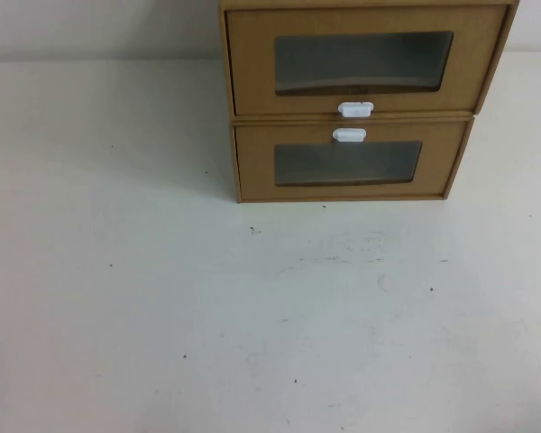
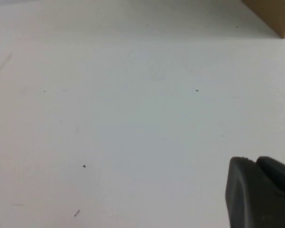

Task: Open the shoe box
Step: 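Pull the top drawer of the cardboard box fully open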

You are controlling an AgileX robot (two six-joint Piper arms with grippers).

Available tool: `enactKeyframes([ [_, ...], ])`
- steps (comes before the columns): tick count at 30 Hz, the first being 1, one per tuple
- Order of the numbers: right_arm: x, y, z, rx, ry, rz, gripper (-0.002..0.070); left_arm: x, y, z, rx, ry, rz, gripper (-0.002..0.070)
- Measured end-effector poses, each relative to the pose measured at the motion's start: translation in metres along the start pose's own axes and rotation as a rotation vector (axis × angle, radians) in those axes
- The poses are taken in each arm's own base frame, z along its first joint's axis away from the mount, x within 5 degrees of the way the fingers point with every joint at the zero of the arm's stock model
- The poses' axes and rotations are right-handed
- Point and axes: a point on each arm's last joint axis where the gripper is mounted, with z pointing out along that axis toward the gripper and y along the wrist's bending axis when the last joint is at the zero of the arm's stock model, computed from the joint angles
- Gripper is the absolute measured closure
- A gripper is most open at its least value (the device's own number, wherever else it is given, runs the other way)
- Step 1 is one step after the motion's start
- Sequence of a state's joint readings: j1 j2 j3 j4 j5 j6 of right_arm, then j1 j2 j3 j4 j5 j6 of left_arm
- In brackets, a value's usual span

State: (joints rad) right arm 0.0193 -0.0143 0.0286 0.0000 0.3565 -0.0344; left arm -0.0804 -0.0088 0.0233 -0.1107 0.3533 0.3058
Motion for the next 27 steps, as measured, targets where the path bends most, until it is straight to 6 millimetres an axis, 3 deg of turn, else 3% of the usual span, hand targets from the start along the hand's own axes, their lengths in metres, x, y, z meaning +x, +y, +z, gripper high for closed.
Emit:
enactKeyframes([
  [27, 0.0000, 0.0000, 0.0000, 0.000, 0.000, 0.000, 0.0695, -0.0015, 0.0005, 0.0000, -0.005, -0.017, 0.000, 0.0675],
])
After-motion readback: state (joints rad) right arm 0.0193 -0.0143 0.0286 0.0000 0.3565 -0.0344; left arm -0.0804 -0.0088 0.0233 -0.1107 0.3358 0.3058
